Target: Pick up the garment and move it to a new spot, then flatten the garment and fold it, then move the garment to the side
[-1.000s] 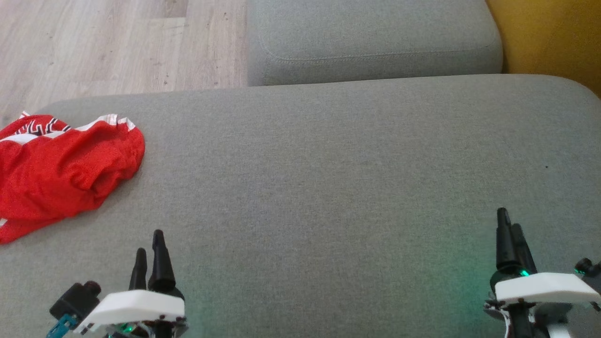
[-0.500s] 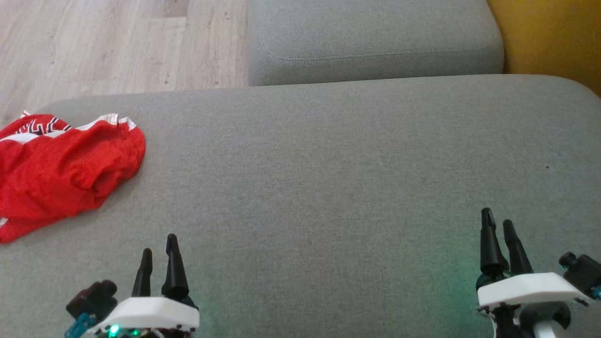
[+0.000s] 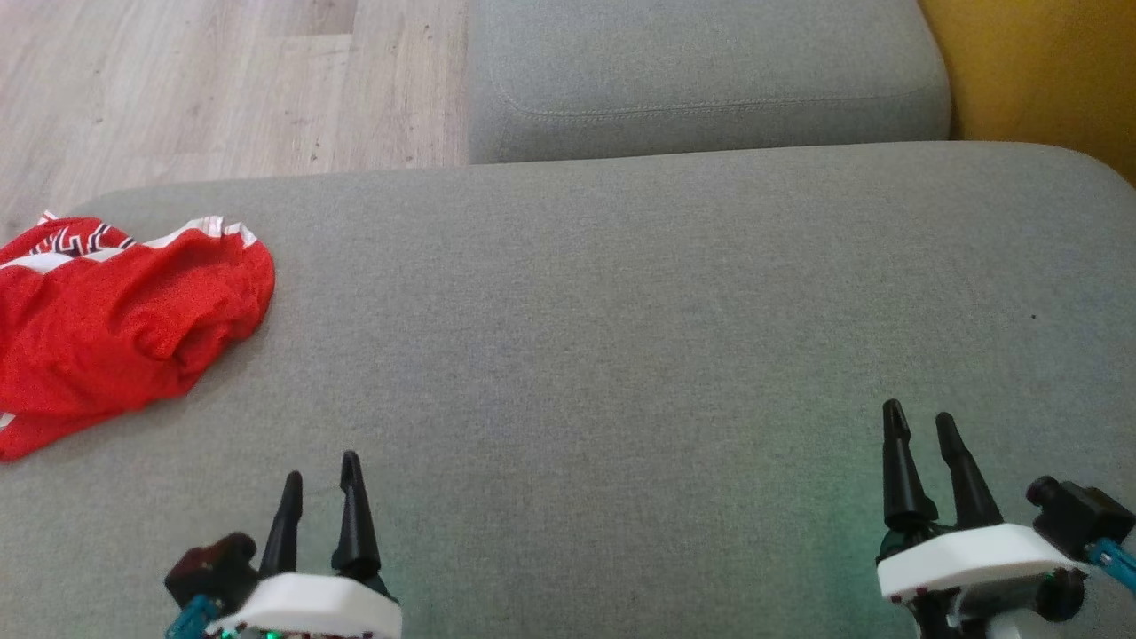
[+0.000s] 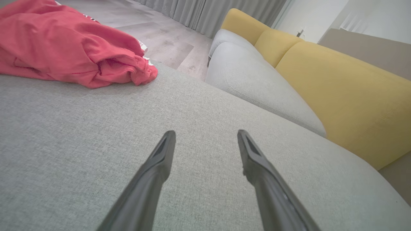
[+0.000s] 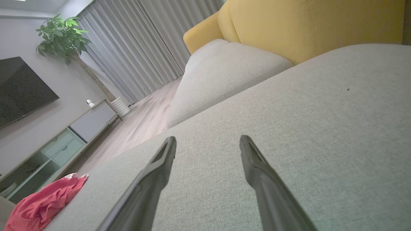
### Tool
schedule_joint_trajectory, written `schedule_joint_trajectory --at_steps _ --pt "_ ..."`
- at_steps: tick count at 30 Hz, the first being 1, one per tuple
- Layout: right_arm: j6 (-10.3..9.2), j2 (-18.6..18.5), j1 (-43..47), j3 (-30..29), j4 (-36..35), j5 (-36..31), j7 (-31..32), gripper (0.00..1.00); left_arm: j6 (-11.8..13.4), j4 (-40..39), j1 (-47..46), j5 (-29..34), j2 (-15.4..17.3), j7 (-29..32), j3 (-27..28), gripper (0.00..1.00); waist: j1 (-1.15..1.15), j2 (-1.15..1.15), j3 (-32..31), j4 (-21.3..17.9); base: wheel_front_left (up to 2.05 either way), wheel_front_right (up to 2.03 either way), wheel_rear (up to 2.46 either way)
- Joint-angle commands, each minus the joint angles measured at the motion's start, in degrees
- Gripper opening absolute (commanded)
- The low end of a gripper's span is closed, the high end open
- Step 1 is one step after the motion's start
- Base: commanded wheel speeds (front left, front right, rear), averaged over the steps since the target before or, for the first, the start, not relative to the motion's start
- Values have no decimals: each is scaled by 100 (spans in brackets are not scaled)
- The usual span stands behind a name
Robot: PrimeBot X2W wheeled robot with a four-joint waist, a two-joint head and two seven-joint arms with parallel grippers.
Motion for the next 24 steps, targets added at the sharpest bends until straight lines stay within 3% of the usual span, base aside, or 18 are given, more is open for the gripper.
schedule_joint_trajectory --at_steps 1,24 --pt "32 -44 -106 139 -246 -233 -101 100 58 -148 -66 196 99 -90 72 100 0 0 -11 4 0 0 0" --pt "40 -52 28 431 -227 -1832 -462 100 393 -226 102 1383 258 -334 -180 100 0 0 -73 33 0 0 0"
